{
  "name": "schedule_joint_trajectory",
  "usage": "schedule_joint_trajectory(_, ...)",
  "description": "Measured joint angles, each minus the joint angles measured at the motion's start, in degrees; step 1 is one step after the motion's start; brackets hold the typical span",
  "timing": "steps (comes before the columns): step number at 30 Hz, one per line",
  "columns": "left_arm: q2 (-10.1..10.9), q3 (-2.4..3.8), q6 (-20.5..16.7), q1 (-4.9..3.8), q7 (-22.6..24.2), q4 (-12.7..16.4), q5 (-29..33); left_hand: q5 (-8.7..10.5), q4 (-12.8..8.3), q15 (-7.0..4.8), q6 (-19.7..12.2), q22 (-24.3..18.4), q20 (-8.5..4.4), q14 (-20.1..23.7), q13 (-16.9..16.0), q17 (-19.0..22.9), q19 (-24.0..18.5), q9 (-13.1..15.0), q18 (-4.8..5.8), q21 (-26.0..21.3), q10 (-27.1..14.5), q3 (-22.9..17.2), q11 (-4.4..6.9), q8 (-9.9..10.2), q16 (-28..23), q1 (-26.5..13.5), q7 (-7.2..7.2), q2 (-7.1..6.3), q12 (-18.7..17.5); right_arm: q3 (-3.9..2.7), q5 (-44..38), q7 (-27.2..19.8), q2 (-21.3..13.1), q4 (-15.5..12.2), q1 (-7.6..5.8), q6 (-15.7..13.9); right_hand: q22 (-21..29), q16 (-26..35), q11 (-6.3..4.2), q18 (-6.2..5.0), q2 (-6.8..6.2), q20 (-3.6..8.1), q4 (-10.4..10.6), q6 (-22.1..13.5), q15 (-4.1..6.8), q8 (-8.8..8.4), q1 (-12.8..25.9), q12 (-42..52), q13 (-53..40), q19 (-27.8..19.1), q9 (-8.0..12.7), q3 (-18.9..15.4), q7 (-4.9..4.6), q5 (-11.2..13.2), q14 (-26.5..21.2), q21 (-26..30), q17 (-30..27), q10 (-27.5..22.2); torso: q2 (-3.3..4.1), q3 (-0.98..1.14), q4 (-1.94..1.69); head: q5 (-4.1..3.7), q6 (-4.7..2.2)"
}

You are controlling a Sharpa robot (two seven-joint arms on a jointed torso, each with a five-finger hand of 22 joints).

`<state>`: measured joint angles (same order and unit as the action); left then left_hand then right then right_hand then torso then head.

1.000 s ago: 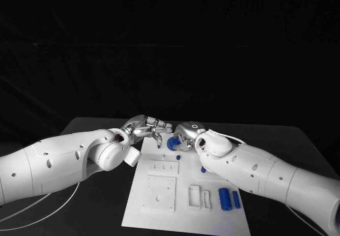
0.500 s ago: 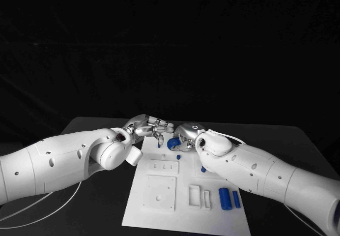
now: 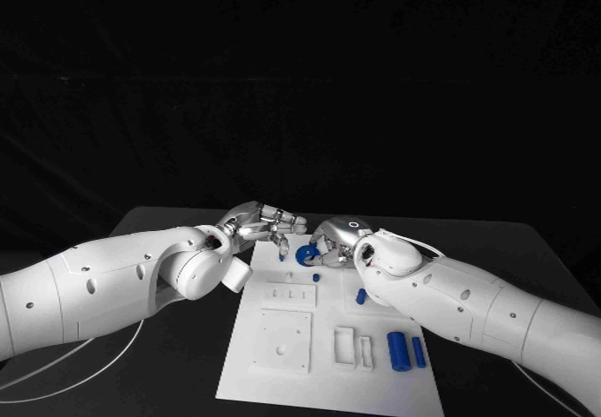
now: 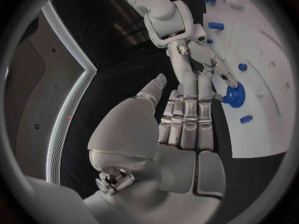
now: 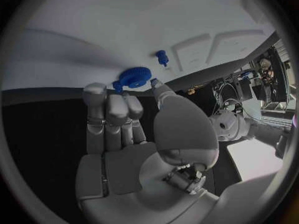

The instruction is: Assemble the parts on the task board

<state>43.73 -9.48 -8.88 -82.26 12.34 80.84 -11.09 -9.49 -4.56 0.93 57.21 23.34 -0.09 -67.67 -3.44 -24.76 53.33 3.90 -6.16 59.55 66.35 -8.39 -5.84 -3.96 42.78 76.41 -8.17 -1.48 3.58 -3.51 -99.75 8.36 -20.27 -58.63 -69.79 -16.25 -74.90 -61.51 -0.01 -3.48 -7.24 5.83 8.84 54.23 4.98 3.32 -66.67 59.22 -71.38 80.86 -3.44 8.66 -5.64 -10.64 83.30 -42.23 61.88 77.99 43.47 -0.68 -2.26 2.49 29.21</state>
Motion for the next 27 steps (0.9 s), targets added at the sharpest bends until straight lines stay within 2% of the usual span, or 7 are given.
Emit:
schedule_joint_trajectory(3,0.2,0.0,0.0,0.0,0.0,0.0,0.0,0.0,0.0,0.0,0.0,0.0,0.0,0.0,0.0,0.0,0.0,0.0,0.02,0.0,0.0,0.0,0.0,0.0,0.0,0.0,0.0,0.0,0.0,-0.13,0.5,-0.2,-1.1,-1.4,0.0,-0.8,0.0,0.2,0.0,-0.01,-0.48,0.0,-0.6,1.5,0.0,0.0,-0.5,0.0,0.0,0.0,-0.1,0.6,-0.09,0.0,0.0,0.2,-0.1,0.0,-0.03,0.01,0.09,0.08,0.03)
schedule_joint_trajectory(6,0.5,0.0,0.0,0.0,0.0,0.0,0.0,0.0,0.0,0.0,0.0,-0.2,0.0,0.0,0.0,0.0,0.0,0.0,0.04,0.0,0.0,0.0,0.0,0.0,0.0,0.0,0.0,0.0,0.0,-0.69,1.1,-0.5,-2.7,-3.0,0.0,-1.7,0.0,0.2,0.0,0.0,-0.75,0.0,-1.4,2.2,0.0,0.0,-0.8,0.0,0.0,0.0,-0.1,1.4,-0.22,0.0,0.0,0.2,-0.2,0.0,-0.07,0.01,0.17,0.09,-0.03)
schedule_joint_trajectory(10,1.1,0.0,-0.1,0.0,0.1,0.2,0.0,0.0,0.0,0.0,-0.2,-0.2,0.0,0.0,0.0,0.0,0.0,0.0,0.08,0.2,0.0,0.0,0.0,0.0,0.0,0.0,-0.2,0.0,0.0,-1.95,2.0,-0.8,-5.7,-5.9,0.0,-2.7,0.0,0.4,0.04,0.0,-0.46,0.0,-2.2,2.9,0.0,0.0,-1.1,0.0,0.2,0.0,-0.1,2.0,-0.46,-0.8,0.0,0.4,-0.3,0.0,-0.11,0.08,0.31,0.22,-0.14)
schedule_joint_trajectory(13,1.8,0.0,-0.1,0.0,0.1,0.3,0.0,0.0,0.0,0.0,-0.2,-0.2,0.0,0.0,0.0,0.0,0.0,0.0,0.13,0.2,0.0,0.0,0.0,0.0,0.0,0.0,-0.2,0.0,0.0,-3.35,2.8,-1.0,-8.5,-8.9,-0.01,-3.4,0.0,0.4,0.31,0.0,-0.76,0.0,-3.1,3.0,-0.14,0.0,-1.4,0.0,0.2,0.0,-0.1,2.1,-0.62,-1.7,0.1,0.5,-0.4,-0.3,-0.19,0.15,0.52,0.33,-0.16)
schedule_joint_trajectory(15,2.4,0.0,-0.2,0.01,0.2,0.3,0.0,0.0,0.0,0.0,-0.2,-0.2,0.0,0.0,0.0,0.0,0.0,0.0,0.17,0.2,0.0,0.0,0.0,0.0,0.0,0.0,-0.2,0.0,0.0,-4.04,3.4,-1.1,-10.4,-10.4,-0.06,-3.7,0.0,0.4,0.31,0.0,-0.54,0.0,-3.4,3.0,-0.2,0.0,-1.6,0.0,0.2,0.0,-0.1,2.1,-0.62,-1.8,0.2,0.5,-0.4,-0.3,-0.25,0.23,0.71,0.47,-0.16)
schedule_joint_trajectory(21,3.4,0.02,-0.1,0.01,0.4,0.0,-0.1,0.0,-0.2,-0.31,-0.1,-0.4,-0.24,0.3,-0.3,0.0,-0.2,0.0,0.4,0.2,5.0,0.2,1.84,0.0,-0.3,0.0,-0.12,0.0,2.2,-6.56,5.5,-1.5,-15.2,-13.6,0.15,-4.0,0.0,0.9,0.52,0.0,-0.89,0.0,-6.7,2.7,-0.19,0.0,-4.6,0.0,0.5,0.0,-0.1,1.7,-0.93,-1.1,0.2,1.2,-0.7,-0.5,-0.55,0.59,1.57,0.81,0.06)
schedule_joint_trajectory(27,4.4,0.02,0.1,0.01,0.8,-0.9,-0.2,0.0,-0.9,-0.52,0.4,-0.9,-0.97,0.1,-0.4,0.3,-0.1,0.0,0.82,-0.3,6.0,1.3,2.41,0.0,-1.4,0.4,0.41,0.39,3.3,-7.57,7.9,-2.1,-19.3,-14.3,0.34,-3.6,0.0,1.2,0.52,0.0,-0.69,-0.22,-8.8,3.0,-0.39,0.0,-5.4,-0.3,0.7,-0.2,-0.1,1.4,-0.65,-1.1,0.0,1.6,-1.0,-0.5,-0.92,0.97,2.4,0.96,0.32)
